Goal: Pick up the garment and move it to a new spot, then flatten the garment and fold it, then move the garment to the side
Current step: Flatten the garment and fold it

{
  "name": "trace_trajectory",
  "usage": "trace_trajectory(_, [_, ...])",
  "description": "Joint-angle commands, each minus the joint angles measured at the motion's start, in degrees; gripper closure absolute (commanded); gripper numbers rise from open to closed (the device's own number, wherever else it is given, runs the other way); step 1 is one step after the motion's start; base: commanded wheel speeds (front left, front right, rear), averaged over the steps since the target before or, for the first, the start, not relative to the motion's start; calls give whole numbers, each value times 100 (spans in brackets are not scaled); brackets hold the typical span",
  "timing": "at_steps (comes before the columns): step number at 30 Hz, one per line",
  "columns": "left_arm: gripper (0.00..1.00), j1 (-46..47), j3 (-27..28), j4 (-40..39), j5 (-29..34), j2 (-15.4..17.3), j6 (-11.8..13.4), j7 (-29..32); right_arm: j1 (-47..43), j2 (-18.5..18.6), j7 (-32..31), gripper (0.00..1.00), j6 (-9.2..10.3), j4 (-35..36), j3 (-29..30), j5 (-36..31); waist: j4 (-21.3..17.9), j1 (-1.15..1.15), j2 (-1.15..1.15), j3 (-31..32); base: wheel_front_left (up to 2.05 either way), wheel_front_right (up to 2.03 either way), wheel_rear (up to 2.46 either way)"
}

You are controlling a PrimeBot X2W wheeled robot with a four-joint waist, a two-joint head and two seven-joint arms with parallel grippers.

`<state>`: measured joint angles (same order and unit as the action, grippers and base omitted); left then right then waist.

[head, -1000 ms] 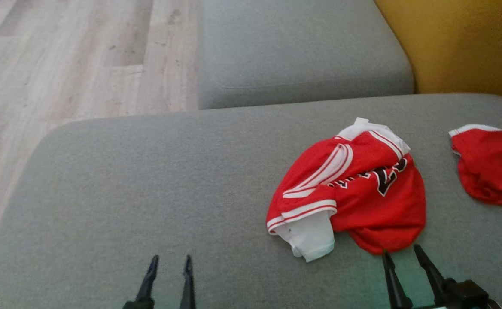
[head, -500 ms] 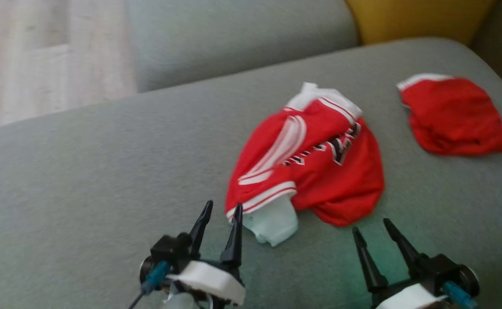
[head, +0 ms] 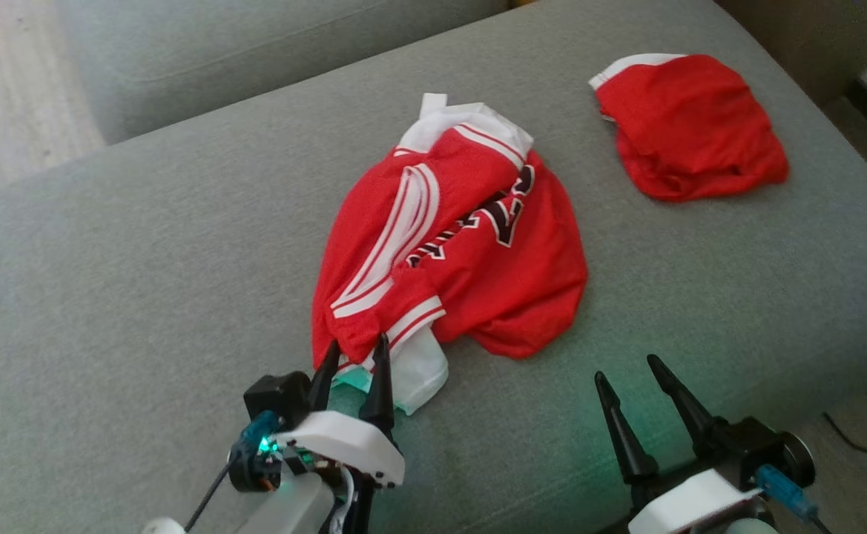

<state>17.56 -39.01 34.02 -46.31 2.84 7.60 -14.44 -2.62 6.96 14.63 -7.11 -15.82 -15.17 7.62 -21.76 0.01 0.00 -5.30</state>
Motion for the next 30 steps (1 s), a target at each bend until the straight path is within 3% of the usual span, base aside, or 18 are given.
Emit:
trace_trajectory(1, [0,298,121,-93,-51,4,45,-56,242,77,37,0,-37,143,-151,56,-102,-1,0,-44,0,0,0])
trace_trajectory(3, [100,347,98,-79,-70,4,-16,-56,255,71,37,0,-37,134,-151,63,-149,-1,0,-29,0,0,0])
trace_trajectory(9, [100,546,-91,-509,-141,4,-326,-56,247,65,37,0,-37,84,-187,64,-326,-1,0,151,0,0,0])
trace_trajectory(13, [100,1387,-390,-1096,-268,4,-481,-56,242,86,37,0,-37,27,-280,75,-523,-1,0,360,0,0,0])
trace_trajectory(18, [100,2510,-352,-1254,-543,4,-511,-56,207,100,37,0,-37,-12,-381,103,-659,-1,0,537,0,0,0])
trace_trajectory(26, [100,4656,508,-777,-1594,4,-484,-56,87,94,37,0,-37,-48,-394,127,-555,-1,0,721,0,0,0])
trace_trajectory(30, [100,4939,994,-238,-1461,4,-392,-56,67,48,37,0,-37,-37,-282,125,-238,-1,0,698,0,0,0])
